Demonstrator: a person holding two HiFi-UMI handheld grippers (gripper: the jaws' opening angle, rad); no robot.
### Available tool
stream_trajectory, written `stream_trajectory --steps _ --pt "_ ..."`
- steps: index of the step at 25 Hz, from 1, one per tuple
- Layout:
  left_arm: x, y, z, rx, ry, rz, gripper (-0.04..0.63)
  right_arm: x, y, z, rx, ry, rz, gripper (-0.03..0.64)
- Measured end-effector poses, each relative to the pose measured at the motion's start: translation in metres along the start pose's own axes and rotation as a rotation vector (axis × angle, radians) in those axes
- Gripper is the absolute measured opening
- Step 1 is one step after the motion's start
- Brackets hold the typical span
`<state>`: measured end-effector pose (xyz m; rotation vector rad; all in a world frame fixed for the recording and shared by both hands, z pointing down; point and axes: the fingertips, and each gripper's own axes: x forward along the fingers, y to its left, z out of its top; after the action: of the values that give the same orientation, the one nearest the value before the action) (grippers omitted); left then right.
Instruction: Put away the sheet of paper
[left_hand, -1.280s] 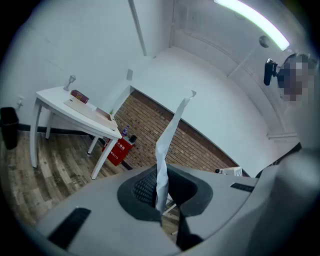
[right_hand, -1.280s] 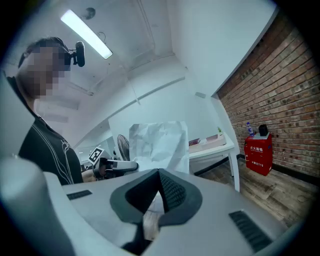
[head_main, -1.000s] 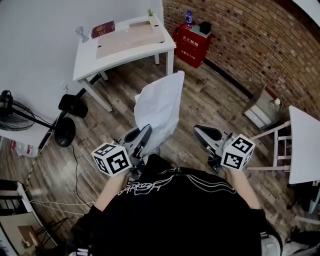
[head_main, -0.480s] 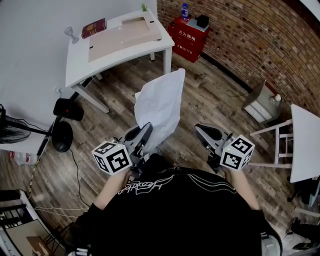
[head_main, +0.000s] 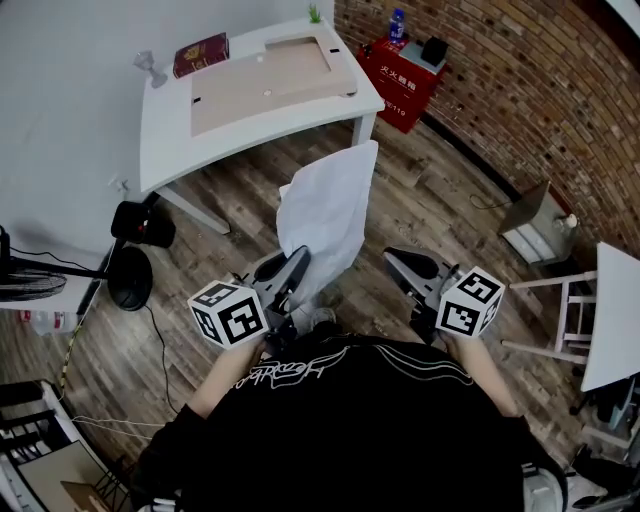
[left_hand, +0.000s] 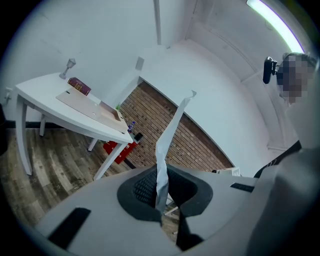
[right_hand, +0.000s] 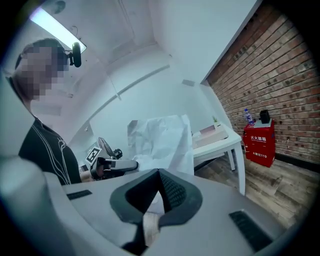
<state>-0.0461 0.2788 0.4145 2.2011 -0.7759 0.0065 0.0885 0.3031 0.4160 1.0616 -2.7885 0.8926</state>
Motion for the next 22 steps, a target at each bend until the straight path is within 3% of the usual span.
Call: stream_trajectory --steps 7,10,17,22 --pt "-0.012 0.051 0.045 -0.036 -0.033 0.020 0.046 0.061 0.004 0.035 -0.004 -0.036 0.069 0.002" --pt "-0.012 0.065 0.060 -0.041 -0.048 0.032 0.046 0.076 -0.005 0.040 -0.011 -0.017 0.056 0.002" --pt "0.025 0.097 0.092 -0.066 -0.072 0.086 0.046 0.100 -0.060 0.067 0.011 -0.002 0.071 0.002" --pt "0.075 0.112 0.125 -0.079 -0.067 0.114 0.046 0.122 -0.117 0.114 0.028 -0.039 0.110 0.002"
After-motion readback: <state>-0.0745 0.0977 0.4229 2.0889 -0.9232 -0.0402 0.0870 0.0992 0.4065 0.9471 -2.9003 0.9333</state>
